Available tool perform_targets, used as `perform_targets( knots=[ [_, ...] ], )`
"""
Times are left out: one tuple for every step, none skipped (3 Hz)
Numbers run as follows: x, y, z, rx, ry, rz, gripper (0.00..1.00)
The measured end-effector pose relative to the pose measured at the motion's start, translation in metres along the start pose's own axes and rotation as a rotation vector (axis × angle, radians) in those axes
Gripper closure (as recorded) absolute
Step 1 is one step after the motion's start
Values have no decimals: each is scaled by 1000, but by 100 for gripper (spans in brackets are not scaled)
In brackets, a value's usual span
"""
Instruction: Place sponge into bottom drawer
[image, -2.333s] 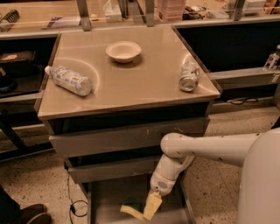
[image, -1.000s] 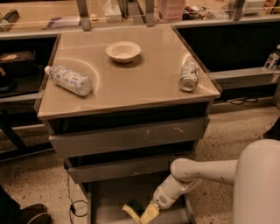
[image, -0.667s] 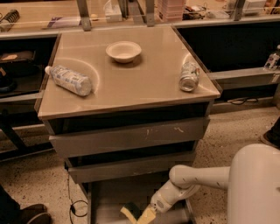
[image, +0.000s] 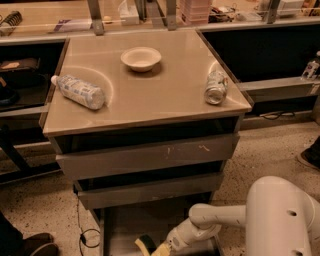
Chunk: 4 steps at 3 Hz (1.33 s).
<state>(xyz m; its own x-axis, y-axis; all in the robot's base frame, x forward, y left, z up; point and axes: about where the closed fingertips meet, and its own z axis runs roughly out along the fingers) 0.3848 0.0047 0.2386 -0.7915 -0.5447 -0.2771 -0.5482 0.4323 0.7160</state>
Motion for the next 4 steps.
perform_targets(
  knots=[
    [0, -19, 21, 38, -1, 36, 100],
    [-8, -35, 32, 81, -5, 55, 100],
    [-16, -52, 37, 123, -20, 77, 100],
    [-19, -69, 41, 154, -38, 112, 100]
  ],
)
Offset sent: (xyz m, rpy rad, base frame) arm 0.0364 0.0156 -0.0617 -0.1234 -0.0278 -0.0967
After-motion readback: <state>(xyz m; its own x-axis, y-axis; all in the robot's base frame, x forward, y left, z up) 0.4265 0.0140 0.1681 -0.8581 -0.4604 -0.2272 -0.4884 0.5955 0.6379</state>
